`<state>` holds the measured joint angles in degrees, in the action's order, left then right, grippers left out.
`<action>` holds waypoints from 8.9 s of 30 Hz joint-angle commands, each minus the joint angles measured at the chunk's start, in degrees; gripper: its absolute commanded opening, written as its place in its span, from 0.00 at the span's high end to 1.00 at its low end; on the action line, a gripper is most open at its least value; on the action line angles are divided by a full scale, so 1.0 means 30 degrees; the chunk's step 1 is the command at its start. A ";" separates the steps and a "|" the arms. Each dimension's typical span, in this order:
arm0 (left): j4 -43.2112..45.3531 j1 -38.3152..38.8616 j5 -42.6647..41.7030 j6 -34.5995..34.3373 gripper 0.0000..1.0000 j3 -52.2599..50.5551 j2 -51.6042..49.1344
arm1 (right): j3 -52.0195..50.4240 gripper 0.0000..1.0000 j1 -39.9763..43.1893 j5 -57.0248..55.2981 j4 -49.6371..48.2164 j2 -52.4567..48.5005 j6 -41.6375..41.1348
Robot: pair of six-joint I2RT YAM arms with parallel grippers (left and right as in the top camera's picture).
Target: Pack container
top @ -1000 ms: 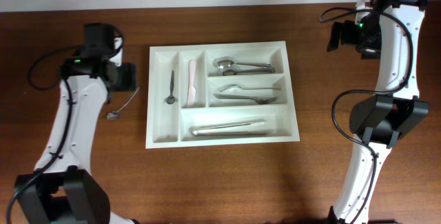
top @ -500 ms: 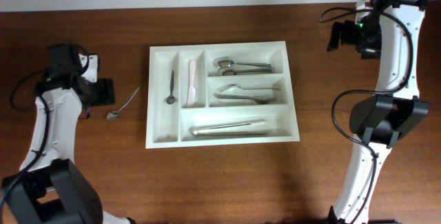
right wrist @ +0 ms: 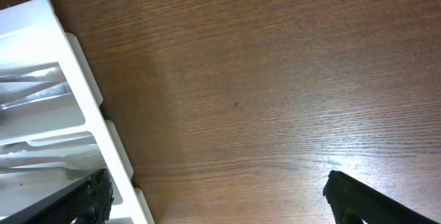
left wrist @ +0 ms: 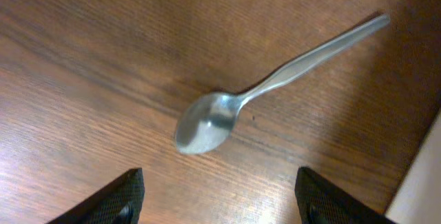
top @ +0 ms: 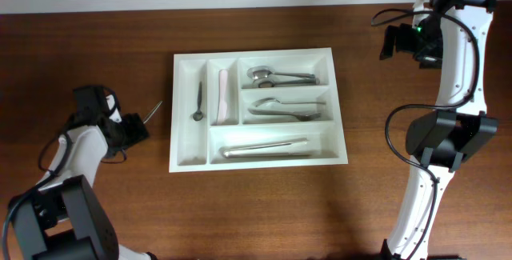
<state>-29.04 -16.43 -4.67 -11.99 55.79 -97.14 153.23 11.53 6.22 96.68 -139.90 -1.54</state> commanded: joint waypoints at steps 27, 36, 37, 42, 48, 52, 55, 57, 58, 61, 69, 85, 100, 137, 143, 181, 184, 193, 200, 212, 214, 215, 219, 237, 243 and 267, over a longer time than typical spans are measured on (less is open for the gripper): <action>0.4029 -0.0335 -0.1719 -0.3300 0.39 -0.1333 -0.1239 | 0.0357 0.01 -0.0066 -0.0168 0.0007 0.0007 -0.0153; 0.4313 -0.0335 -0.1741 -0.3293 0.39 -0.1355 -0.1472 | 0.0357 0.01 -0.0066 -0.0168 0.0000 0.0007 -0.0153; 0.4284 -0.0335 -0.1741 -0.3293 0.39 -0.1355 -0.1472 | 0.0357 0.01 -0.0066 -0.0168 0.0000 0.0007 -0.0153; 0.4422 -0.0335 -0.1654 -0.3286 0.40 -0.1355 -0.1472 | 0.0357 0.01 -0.0066 -0.0168 0.0000 0.0007 -0.0153; 0.5122 -0.0335 -0.1617 -0.3293 0.43 -0.1355 -0.1479 | 0.0357 0.01 -0.0066 -0.0168 0.0000 0.0007 -0.0153; 0.5486 -0.0335 -0.1326 -0.3293 0.44 -0.1355 -0.1676 | 0.0357 0.01 -0.0066 -0.0168 0.0000 0.0007 -0.0153; 0.5690 -0.0335 -0.1333 -0.3293 0.44 -0.1355 -0.2084 | 0.0357 0.01 -0.0066 -0.0168 0.0000 0.0007 -0.0153; 0.5916 -0.0335 -0.1319 -0.3293 0.44 -0.1362 -0.2484 | 0.0357 0.01 -0.0066 -0.0168 0.0000 0.0007 -0.0153; 0.6069 -0.0335 -0.1304 -0.3293 0.44 -0.1362 -0.2725 | 0.0357 0.01 -0.0066 -0.0168 0.0000 0.0007 -0.0153; 0.6696 -0.0335 -0.1311 -0.3293 0.44 -0.1362 -0.3293 | 0.0357 0.01 -0.0066 -0.0168 0.0000 0.0007 -0.0153; 0.7599 -0.0335 -0.1384 -0.3293 0.62 -0.1362 -0.3891 | 0.0357 0.01 -0.0066 -0.0168 0.0000 0.0007 -0.0153; 0.6892 -0.0335 -0.1880 -0.3293 0.95 -0.1355 -0.3891 | 0.0357 0.01 -0.0066 -0.0168 0.0000 0.0007 -0.0153; 0.9449 -0.0379 -0.1093 -0.3614 0.98 -0.1355 -0.3883 | 0.0357 0.00 -0.0066 -0.0168 0.0000 0.0007 -0.0153; 1.1708 -0.0444 -0.6594 0.0823 0.98 0.1239 0.4561 | 0.0357 0.01 -0.0066 -0.0168 0.0000 0.0007 -0.0153; 0.8371 0.1311 -0.6579 0.5326 0.98 0.1224 0.4350 | 0.0357 0.01 -0.0066 -0.0168 0.0007 0.0007 -0.0153; 0.7351 0.5231 -0.6586 1.6582 0.01 0.1173 -0.0954 | 0.0357 0.01 -0.0066 -0.0168 0.0000 0.0007 -0.0153; 0.7737 0.5224 -0.6499 1.6240 0.01 0.1209 -0.0911 | 0.0357 0.01 -0.0066 -0.0168 0.0000 0.0007 -0.0153; 0.9806 0.4728 -0.3432 1.0069 0.01 0.1843 0.1923 | 0.0357 0.01 -0.0066 -0.0168 0.0000 0.0007 -0.0153; 0.7854 0.4583 0.0051 0.8794 0.01 0.1872 0.6994 | 0.0357 0.01 -0.0066 -0.0168 0.0000 0.0007 -0.0153; 0.1188 0.4583 -0.0138 0.8786 0.01 0.1865 1.2313 | 0.0357 0.01 -0.0066 -0.0168 0.0000 0.0007 -0.0153; 0.0576 0.4583 -0.0138 0.8786 0.01 0.1865 1.2451 | 0.0357 0.01 -0.0066 -0.0168 0.0000 0.0007 -0.0153; 0.0342 0.4583 -0.0138 0.8786 0.01 0.1865 1.2444 | 0.0357 0.01 -0.0066 -0.0168 0.0000 0.0007 -0.0153; -0.0583 0.4583 -0.0117 0.8794 0.01 0.1865 1.2320 | 0.0357 0.01 -0.0066 -0.0168 0.0000 0.0007 -0.0153; 0.5209 0.4823 -0.2033 0.8684 0.01 -0.3570 1.8506 | 0.0357 0.01 -0.0066 -0.0168 0.0000 0.0007 -0.0153; 0.8408 0.4816 -0.2025 0.7963 0.01 -1.0353 2.3788 | 0.0357 0.01 -0.0066 -0.0168 0.0000 0.0007 -0.0153; 0.6521 0.4670 -0.1647 0.7293 0.01 -1.7639 3.2290 | 0.0357 0.01 -0.0066 -0.0168 0.0007 0.0007 -0.0153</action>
<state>-9.67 -2.22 -10.09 10.79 3.70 -0.99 153.23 11.53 6.22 96.68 -139.90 -1.52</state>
